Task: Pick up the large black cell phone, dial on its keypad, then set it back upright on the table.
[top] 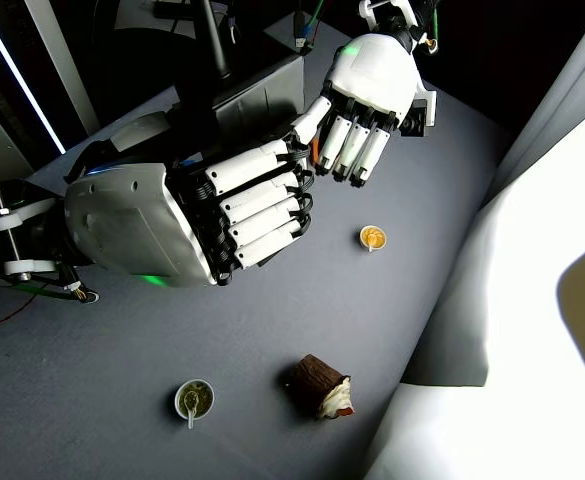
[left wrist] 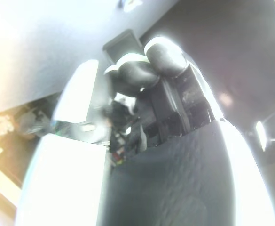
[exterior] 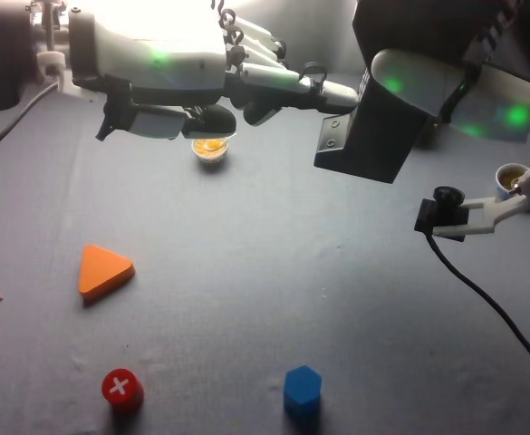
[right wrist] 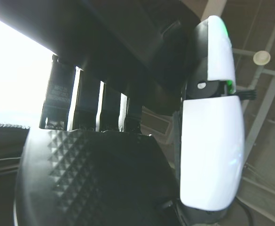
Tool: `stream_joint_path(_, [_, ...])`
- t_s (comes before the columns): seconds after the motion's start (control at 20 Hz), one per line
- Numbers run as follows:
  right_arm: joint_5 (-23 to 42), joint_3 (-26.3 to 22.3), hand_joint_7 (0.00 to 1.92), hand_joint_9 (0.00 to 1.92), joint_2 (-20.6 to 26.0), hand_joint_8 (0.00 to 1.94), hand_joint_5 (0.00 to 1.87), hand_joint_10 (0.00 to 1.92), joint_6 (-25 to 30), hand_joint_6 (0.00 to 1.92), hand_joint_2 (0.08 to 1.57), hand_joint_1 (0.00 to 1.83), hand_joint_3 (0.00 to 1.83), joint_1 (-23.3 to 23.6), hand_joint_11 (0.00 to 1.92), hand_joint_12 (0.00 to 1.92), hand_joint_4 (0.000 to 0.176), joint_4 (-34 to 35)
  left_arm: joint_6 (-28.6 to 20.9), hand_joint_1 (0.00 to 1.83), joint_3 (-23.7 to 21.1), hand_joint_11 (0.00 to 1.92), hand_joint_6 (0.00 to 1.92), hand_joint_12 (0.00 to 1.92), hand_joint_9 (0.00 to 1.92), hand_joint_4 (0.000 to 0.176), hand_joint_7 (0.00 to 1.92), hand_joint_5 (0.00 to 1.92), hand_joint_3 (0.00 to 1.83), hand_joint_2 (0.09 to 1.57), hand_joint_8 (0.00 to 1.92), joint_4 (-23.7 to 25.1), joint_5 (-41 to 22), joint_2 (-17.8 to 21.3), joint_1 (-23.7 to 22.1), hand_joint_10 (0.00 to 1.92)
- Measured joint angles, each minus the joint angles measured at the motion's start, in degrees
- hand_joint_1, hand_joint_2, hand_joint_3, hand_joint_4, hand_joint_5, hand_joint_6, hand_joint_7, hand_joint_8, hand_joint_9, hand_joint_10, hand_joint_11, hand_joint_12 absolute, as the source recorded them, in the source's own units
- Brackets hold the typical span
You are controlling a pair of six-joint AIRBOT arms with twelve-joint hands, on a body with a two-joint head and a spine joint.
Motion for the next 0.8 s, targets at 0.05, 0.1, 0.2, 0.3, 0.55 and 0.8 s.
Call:
stream_joint_path(0.05, [-0.02,0.0,0.9,0.84,0.02,1.08,0.98,1.22,-0.11,0.74,1.12,1.49,0.0,0.13,0.83,1.61,0.0,0.33,0.33,1.43,-0.76,0.4,0.0,1.92,0.5,0.176,0.45,0.0,0.02,1.35,1.71,0.11,1.05,0.28,-0.26,1.92])
stream_joint_path(0.1, [0.02,0.0,0.88,0.83,0.02,1.12,0.96,1.23,-0.11,0.78,1.13,1.48,0.0,0.35,0.81,1.63,0.0,0.61,0.63,1.43,-1.51,0.4,0.0,1.92,0.51,0.176,0.44,0.0,0.02,1.35,1.72,0.24,1.81,0.59,-0.63,1.92])
stream_joint_path(0.2, [0.46,0.35,0.79,0.76,0.02,1.22,0.81,1.3,-0.13,1.0,1.18,1.48,0.0,0.48,0.7,1.69,0.0,0.63,0.68,1.43,-3.02,0.42,0.0,1.92,0.52,0.176,0.45,0.0,0.01,1.34,1.69,0.0,3.17,1.27,-1.49,1.91])
stream_joint_path(0.3, [0.39,0.35,0.72,0.72,0.02,1.3,0.76,1.36,-0.15,1.08,1.2,1.47,0.0,0.46,0.66,1.72,0.0,0.9,0.72,1.44,-3.82,0.42,0.0,1.92,0.54,0.176,0.47,0.0,0.01,1.33,1.65,-0.09,3.67,1.42,-2.03,1.9])
stream_joint_path(0.55, [0.24,0.57,0.91,0.9,0.0,1.02,1.02,1.15,-0.11,0.72,1.11,1.49,0.0,0.48,0.81,1.62,0.0,-0.13,0.72,1.44,-1.9,0.41,0.0,1.92,0.53,0.176,0.47,0.0,0.01,1.34,1.66,-0.26,3.52,1.38,-2.05,1.92])
stream_joint_path(0.8, [0.02,1.11,0.86,0.85,-0.17,1.1,0.98,1.2,-0.09,0.78,1.12,1.48,0.0,0.48,0.8,1.63,0.0,-0.04,0.76,1.31,3.04,0.44,0.0,1.92,0.59,0.163,0.56,0.0,0.0,1.33,1.67,-0.55,3.45,1.55,-1.2,1.91])
